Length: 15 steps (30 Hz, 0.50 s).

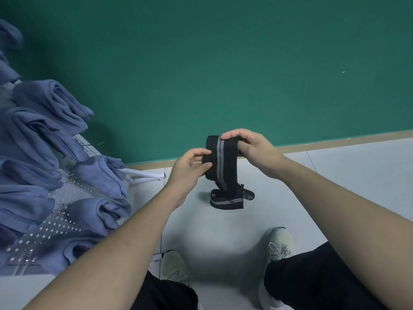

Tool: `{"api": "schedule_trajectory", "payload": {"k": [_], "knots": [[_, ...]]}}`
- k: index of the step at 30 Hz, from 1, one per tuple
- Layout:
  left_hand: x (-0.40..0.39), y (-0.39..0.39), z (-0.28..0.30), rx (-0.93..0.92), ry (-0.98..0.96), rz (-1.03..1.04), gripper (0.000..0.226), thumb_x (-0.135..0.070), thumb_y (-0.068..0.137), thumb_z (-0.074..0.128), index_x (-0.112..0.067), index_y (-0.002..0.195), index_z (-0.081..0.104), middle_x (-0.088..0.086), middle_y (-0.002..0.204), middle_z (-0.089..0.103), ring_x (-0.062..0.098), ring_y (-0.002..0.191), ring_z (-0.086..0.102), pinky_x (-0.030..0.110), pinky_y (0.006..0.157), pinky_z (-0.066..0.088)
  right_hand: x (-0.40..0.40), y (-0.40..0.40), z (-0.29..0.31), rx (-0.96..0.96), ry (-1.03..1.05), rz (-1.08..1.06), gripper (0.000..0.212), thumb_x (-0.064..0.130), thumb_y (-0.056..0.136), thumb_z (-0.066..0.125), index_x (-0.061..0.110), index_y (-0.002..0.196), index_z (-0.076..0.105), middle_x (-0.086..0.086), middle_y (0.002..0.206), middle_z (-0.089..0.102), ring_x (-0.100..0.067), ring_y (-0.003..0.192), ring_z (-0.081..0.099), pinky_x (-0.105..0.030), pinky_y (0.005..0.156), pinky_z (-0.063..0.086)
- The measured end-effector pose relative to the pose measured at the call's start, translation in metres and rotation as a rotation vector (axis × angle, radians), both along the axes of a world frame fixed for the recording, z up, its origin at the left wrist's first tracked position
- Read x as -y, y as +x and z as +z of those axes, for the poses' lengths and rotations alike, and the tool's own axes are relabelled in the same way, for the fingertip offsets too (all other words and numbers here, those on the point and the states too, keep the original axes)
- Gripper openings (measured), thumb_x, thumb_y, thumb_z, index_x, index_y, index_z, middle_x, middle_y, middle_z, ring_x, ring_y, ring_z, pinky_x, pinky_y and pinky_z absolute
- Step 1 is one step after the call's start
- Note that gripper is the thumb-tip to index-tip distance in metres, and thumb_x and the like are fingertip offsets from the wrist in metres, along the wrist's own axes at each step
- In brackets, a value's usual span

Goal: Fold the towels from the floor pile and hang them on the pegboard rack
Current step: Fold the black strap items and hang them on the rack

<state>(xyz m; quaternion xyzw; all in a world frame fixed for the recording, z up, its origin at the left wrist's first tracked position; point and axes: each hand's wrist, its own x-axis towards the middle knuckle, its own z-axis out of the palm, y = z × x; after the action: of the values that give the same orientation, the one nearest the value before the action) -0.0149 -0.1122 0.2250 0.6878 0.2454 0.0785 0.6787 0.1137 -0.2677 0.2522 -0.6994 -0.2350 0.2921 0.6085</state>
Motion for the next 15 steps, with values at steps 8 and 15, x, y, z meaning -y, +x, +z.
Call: {"api": "schedule_trajectory", "payload": {"k": [8,15], "knots": [[-0.003,0.007,-0.004,0.050,-0.094,0.132,0.040,0.000,0.095,0.061,-0.034,0.115,0.054,-0.004,0.095,0.072,0.013,0.082,0.068,0.029,0.080,0.049,-0.005,-0.006,0.006,-0.296,0.067,0.021,0.030,0.016,0.102,0.037,0.020,0.120,0.061,-0.001,0.109,0.068,-0.020,0.087,0.068,-0.031,0.082,0.056],[0.015,0.016,-0.003,0.069,-0.360,0.152,0.052,0.006,0.100,0.042,-0.026,0.141,0.042,0.012,0.118,0.066,0.020,0.098,0.069,0.033,0.082,0.052,-0.026,-0.023,-0.014,-0.090,-0.005,-0.117,0.037,0.029,0.104,0.044,0.040,0.139,0.038,0.002,0.127,0.060,-0.016,0.115,0.060,-0.041,0.107,0.047]]}}
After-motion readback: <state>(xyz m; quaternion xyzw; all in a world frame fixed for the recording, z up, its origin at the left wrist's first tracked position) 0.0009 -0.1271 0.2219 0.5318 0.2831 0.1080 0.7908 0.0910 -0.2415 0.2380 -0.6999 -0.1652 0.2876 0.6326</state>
